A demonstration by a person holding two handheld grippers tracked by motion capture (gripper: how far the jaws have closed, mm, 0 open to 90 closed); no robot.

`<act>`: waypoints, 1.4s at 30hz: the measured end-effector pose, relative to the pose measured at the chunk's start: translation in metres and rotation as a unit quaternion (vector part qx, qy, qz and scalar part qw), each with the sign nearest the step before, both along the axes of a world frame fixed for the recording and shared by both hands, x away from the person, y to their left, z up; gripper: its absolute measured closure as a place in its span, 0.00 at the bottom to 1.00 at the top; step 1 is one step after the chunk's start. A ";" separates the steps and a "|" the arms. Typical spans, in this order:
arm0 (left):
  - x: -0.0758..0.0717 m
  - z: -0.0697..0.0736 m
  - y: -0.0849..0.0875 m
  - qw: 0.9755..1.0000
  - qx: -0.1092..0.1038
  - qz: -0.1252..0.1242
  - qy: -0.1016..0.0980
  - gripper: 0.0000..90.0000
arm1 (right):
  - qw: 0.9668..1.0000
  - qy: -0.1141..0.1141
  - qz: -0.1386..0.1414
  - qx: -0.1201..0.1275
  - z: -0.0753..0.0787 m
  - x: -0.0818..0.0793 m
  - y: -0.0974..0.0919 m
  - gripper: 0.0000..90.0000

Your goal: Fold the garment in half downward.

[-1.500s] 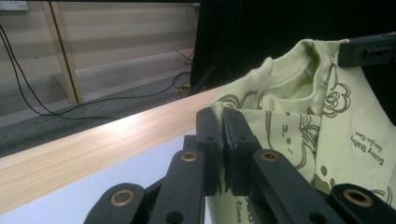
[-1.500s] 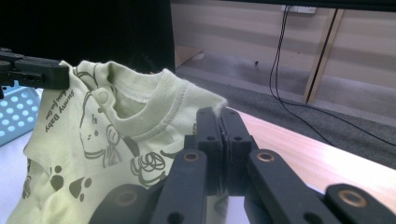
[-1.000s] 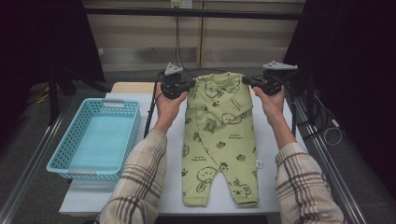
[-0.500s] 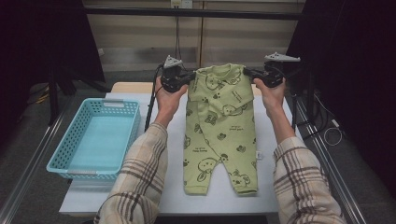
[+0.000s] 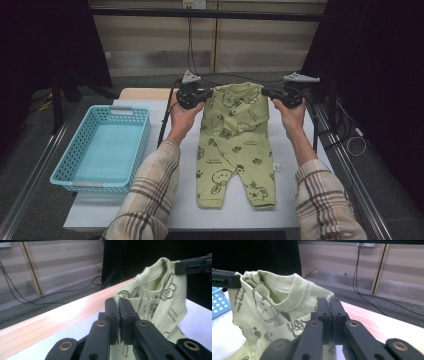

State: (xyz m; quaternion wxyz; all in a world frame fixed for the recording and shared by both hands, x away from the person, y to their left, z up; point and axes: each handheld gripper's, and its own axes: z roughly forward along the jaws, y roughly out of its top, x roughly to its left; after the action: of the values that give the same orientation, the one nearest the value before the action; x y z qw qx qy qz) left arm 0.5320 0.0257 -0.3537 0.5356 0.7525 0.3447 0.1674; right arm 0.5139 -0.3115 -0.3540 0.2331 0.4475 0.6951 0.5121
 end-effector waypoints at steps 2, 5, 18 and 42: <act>-0.005 -0.005 0.000 1.000 0.002 -0.002 0.003 0.96 | 1.000 0.000 0.003 0.002 -0.004 -0.006 -0.001 0.98; -0.012 -0.010 0.001 1.000 0.005 -0.006 0.004 0.96 | 1.000 0.002 0.007 0.003 -0.010 -0.015 -0.002 0.98; -0.041 -0.014 0.009 0.999 0.010 -0.030 -0.006 0.96 | 1.000 -0.005 0.023 -0.004 -0.012 -0.043 -0.002 0.98; -0.077 -0.019 0.020 0.999 0.002 -0.052 -0.001 0.96 | 0.998 -0.017 0.055 0.003 -0.010 -0.078 -0.001 0.98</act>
State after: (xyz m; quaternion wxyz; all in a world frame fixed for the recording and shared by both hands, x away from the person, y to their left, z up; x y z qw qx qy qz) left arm 0.4550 0.0461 -0.3725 0.5422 0.7704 0.3043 0.1415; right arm 0.4360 -0.3123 -0.3638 0.2152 0.4008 0.7133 0.5332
